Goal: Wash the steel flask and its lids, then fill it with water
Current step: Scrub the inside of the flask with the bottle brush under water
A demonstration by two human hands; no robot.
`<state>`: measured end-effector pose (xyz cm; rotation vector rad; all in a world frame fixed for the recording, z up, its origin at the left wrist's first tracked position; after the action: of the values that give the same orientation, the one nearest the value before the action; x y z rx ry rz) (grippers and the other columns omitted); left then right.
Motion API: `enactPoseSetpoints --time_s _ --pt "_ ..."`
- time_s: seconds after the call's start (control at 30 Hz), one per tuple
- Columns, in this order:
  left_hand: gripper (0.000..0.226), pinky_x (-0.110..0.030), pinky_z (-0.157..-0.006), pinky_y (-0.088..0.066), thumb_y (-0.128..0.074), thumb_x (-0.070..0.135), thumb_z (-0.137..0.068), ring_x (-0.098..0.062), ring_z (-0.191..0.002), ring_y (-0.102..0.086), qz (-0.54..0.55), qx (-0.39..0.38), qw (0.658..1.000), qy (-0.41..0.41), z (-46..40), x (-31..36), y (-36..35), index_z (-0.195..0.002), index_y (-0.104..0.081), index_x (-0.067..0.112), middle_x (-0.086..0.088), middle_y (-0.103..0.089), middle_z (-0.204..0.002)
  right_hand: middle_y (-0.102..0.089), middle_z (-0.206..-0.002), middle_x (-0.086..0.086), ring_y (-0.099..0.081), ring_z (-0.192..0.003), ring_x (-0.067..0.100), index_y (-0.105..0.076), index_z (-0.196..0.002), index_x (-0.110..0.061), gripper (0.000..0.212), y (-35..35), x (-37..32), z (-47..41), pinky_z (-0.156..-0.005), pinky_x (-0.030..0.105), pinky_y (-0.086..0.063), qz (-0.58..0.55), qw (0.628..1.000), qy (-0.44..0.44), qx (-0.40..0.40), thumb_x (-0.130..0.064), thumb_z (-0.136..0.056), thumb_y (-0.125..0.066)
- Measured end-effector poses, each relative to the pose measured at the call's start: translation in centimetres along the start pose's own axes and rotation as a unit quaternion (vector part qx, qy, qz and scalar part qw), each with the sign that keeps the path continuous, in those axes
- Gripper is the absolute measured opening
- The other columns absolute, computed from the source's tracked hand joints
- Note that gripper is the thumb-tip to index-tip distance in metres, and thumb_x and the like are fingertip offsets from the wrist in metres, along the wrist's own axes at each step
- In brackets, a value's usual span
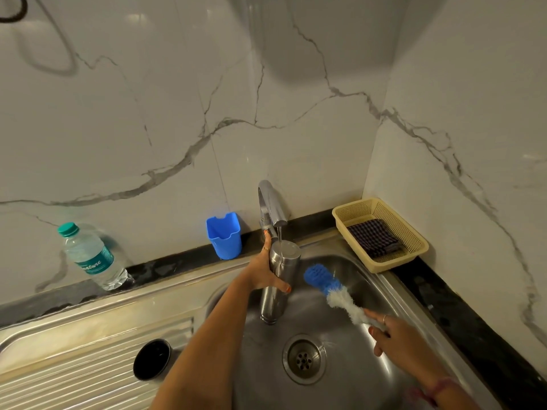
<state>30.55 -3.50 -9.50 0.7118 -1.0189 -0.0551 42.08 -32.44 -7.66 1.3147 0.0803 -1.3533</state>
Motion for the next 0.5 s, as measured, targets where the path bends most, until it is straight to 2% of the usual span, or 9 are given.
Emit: enactPoseSetpoints --time_s 0.1,0.3,0.5 --pt "0.156 -0.047 -0.119 -0.027 -0.093 0.019 -0.060 -0.029 -0.143 -0.033 0.000 -0.002 1.000 0.000 0.04 0.38 -0.03 -0.146 0.037 0.029 -0.006 -0.037 -0.155 -0.064 -0.070 -0.006 -0.052 -0.042 -0.010 -0.047 -0.139 -0.029 0.042 -0.05 0.09 -0.04 -0.050 0.007 -0.039 0.004 1.000 0.002 0.002 -0.018 -0.098 -0.051" --pt "0.155 -0.047 -0.119 -0.027 -0.093 0.022 -0.061 -0.029 -0.144 -0.032 0.000 0.000 1.000 0.007 0.00 0.31 -0.18 -0.144 0.037 0.033 -0.006 -0.034 -0.157 -0.062 -0.073 -0.011 -0.054 -0.046 -0.011 -0.046 -0.140 -0.032 0.043 -0.26 0.21 -0.17 -0.051 0.008 -0.040 0.013 1.000 0.000 0.001 -0.020 -0.099 -0.051" --pt "0.151 -0.043 -0.117 -0.027 -0.091 0.016 -0.065 -0.030 -0.143 -0.034 0.010 0.013 1.000 -0.006 0.31 0.46 -0.17 -0.145 0.036 0.030 -0.008 -0.034 -0.156 -0.059 -0.074 -0.012 -0.061 -0.066 0.002 -0.045 -0.139 -0.029 0.041 0.24 0.23 -0.05 -0.052 0.008 -0.039 0.014 1.000 -0.011 0.004 -0.021 -0.099 -0.049"
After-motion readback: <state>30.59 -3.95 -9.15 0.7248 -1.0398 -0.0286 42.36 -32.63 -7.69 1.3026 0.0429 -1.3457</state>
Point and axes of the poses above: each hand's wrist, its own z-axis away from the middle knuckle, its own y-axis out of the back of the hand, x = y × z, the point moved 8 cm from there along -z, towards the middle knuckle
